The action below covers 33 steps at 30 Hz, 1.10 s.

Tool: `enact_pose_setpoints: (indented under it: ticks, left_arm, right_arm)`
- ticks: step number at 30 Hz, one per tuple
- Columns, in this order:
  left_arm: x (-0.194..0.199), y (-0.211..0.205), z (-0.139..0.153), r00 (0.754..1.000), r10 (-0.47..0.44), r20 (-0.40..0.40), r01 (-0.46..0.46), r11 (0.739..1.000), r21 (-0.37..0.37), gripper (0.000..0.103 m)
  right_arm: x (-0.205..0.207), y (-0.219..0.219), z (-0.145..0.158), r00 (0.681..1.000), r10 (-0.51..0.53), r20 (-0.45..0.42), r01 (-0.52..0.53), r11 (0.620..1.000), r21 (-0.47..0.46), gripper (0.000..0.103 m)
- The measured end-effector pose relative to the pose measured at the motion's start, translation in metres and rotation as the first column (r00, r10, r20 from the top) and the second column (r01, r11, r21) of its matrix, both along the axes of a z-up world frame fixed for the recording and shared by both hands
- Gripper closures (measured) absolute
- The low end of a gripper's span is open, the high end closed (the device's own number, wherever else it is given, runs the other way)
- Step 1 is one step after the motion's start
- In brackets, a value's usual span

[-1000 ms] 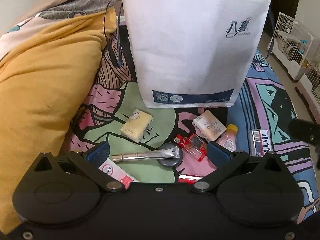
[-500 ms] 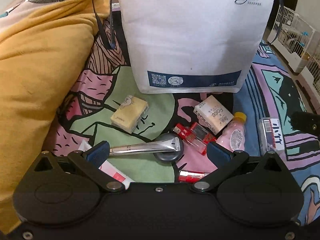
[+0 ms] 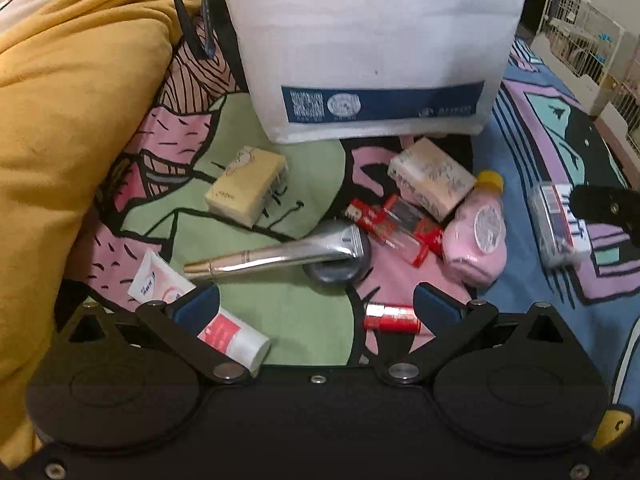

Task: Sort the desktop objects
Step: 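Grasp the pink-and-white toothpaste tube with the left tool while the right tool grasps a red lighter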

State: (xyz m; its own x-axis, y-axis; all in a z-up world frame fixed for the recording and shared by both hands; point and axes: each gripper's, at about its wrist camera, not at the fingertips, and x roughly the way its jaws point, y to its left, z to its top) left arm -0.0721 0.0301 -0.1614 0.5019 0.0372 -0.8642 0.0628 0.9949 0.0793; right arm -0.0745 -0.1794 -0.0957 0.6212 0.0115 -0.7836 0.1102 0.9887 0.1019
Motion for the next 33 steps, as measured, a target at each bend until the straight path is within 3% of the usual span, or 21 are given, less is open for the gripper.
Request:
enact_pose_setpoints:
  ticks: [12,18,21,27,33]
  left_arm:
    - [-0.011,0.022,-0.012,0.998,-0.045,-0.04,0.044,0.999,-0.019,0.0]
    - [0.001,0.059,-0.011,1.0,-0.001,-0.011,0.002,0.999,0.045,0.0]
    - [0.008,0.083,-0.014,0.999,0.014,-0.046,-0.013,1.0,0.006,0.0]
    - [0.017,0.102,-0.03,0.993,0.008,-0.121,-0.007,1.0,0.012,0.0]
    - [0.02,0.104,-0.052,0.975,0.08,-0.207,-0.081,0.997,0.004,0.0]
  right_arm:
    - [-0.004,0.01,-0.02,0.998,0.059,-0.016,-0.06,0.998,-0.03,0.0]
    - [-0.007,0.017,-0.021,0.983,0.181,0.014,-0.18,0.983,-0.039,0.0]
    - [-0.007,0.032,-0.023,0.961,0.275,0.028,-0.273,0.961,-0.048,0.0]
    - [-0.007,0.067,-0.032,0.903,0.429,0.034,-0.426,0.902,-0.065,0.0]
    - [-0.008,0.09,-0.045,0.84,0.542,0.011,-0.541,0.84,-0.049,0.0]
